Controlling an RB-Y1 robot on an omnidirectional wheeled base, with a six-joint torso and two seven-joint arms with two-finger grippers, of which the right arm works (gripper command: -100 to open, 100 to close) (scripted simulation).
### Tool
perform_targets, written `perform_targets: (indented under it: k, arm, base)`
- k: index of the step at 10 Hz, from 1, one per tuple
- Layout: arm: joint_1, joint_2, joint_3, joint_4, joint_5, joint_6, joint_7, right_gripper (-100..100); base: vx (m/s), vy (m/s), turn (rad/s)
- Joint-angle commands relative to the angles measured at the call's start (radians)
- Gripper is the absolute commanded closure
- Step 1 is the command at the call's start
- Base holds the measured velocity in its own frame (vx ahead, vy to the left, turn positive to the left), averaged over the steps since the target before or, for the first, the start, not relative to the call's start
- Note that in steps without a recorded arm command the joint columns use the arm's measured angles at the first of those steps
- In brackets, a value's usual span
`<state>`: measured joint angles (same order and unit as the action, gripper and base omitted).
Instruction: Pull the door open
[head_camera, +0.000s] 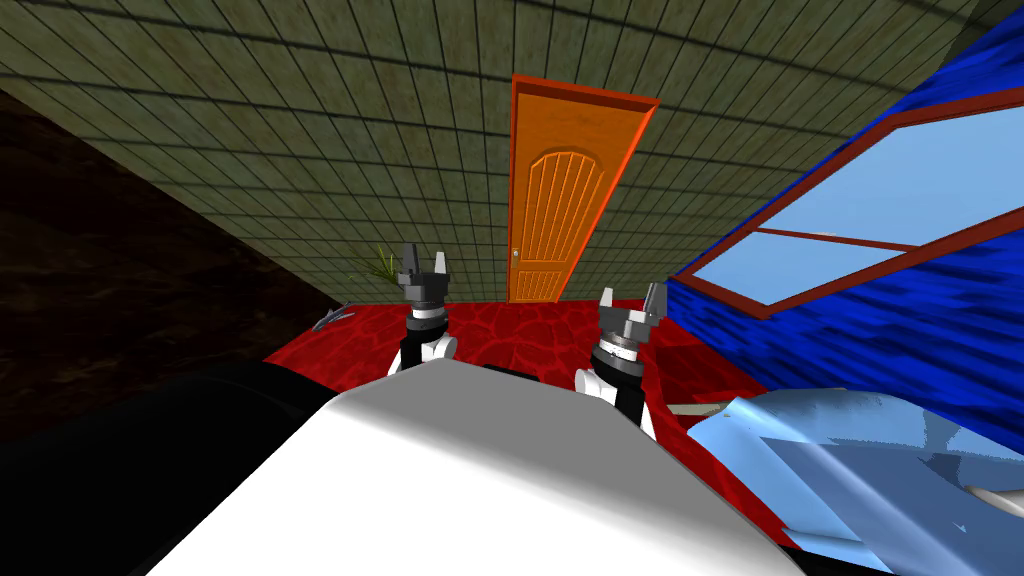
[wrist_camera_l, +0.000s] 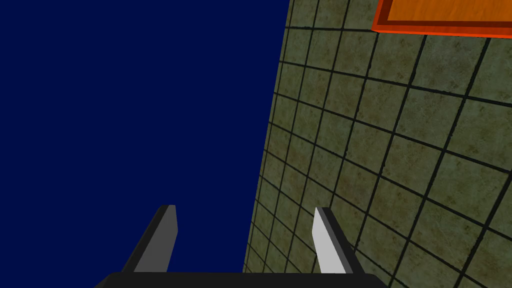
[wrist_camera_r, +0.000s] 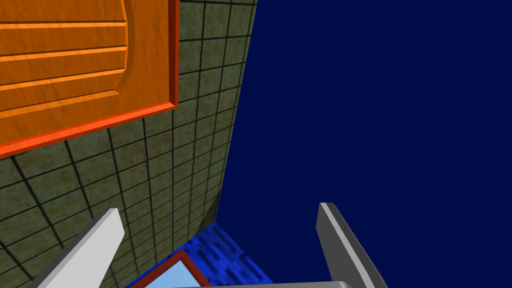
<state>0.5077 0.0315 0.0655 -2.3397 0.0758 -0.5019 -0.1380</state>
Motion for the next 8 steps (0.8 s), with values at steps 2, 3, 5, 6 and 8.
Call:
perform_targets:
  k: [2,3,5,6,8]
  arm:
    - [-0.032,-0.016,0.019,0.051,0.003,-0.003,0.035,-100]
    - [-0.047,-0.022,0.028,0.074,0.004,-0.005,0.051,-100]
    - [-0.064,-0.029,0.038,0.101,0.006,-0.007,0.069,-100]
    - [-0.075,-0.033,0.045,0.118,0.007,-0.008,0.08,-100]
    - [-0.107,-0.045,0.064,0.168,0.009,-0.011,0.115,-100]
  base:
    - [0.086,0.025,-0.101]
    - [0.14,0.059,-0.07]
    - [0.127,0.049,-0.052]
    - [0.106,0.037,-0.066]
    - [0.103,0.055,-0.092]
